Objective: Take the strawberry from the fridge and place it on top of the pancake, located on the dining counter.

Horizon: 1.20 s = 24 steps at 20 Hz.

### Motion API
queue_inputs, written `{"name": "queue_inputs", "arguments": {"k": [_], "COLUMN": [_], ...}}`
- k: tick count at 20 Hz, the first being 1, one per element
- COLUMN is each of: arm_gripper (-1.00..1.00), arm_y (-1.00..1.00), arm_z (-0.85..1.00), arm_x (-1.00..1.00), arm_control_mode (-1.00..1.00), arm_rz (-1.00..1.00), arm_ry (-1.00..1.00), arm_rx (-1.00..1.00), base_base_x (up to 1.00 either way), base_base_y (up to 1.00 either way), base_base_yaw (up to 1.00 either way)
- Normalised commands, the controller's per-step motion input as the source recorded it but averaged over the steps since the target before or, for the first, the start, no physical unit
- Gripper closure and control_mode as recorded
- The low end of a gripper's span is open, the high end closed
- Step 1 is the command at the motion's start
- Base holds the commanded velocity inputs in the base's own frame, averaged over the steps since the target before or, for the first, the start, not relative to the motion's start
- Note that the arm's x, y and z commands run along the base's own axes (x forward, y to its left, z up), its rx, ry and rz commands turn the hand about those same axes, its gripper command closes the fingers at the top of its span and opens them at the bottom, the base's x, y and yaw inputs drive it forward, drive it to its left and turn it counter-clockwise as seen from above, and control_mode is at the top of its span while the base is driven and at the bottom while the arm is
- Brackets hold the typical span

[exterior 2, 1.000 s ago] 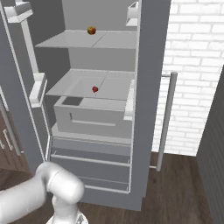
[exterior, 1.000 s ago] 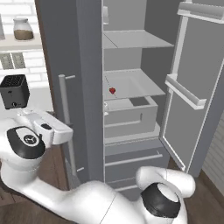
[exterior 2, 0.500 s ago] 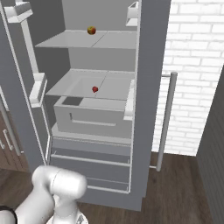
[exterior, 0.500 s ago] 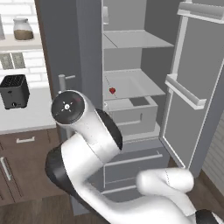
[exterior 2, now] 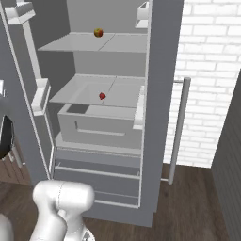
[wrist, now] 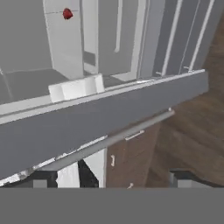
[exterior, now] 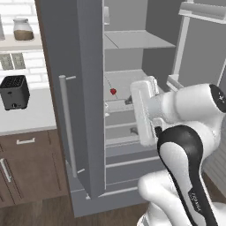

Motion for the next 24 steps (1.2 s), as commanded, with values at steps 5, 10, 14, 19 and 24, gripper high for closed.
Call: {"name": "queue_inputs", "arguments": {"k": [5, 10, 14, 19, 24], "arm_gripper": [-1.00, -1.00, -1.00, -1.00, -1.00], "arm_y": [-0.90, -0.41, -0.05, 0.05, 0.56], "arm_z": [0.00, -0.09, -0.61, -0.58, -0.24], "arm_x": [0.61, 0.99, 1.00, 0.93, 0.81], "arm_control_mode": [-1.00, -1.00, -1.00, -1.00, -1.00], "arm_rz": [0.21, 0.36, 0.38, 0.26, 0.06], "arm_ry": [0.13, 0.15, 0.05, -0.05, -0.15], "arm_rx": [0.79, 0.26, 0.00, -0.01, 0.00], "base_base_x": [0.00, 0.00, 0.00, 0.00, 0.00], "base_base_y": [0.00, 0.00, 0.00, 0.00, 0.00], "base_base_yaw": [0.00, 0.00, 0.00, 0.00, 0.00]}}
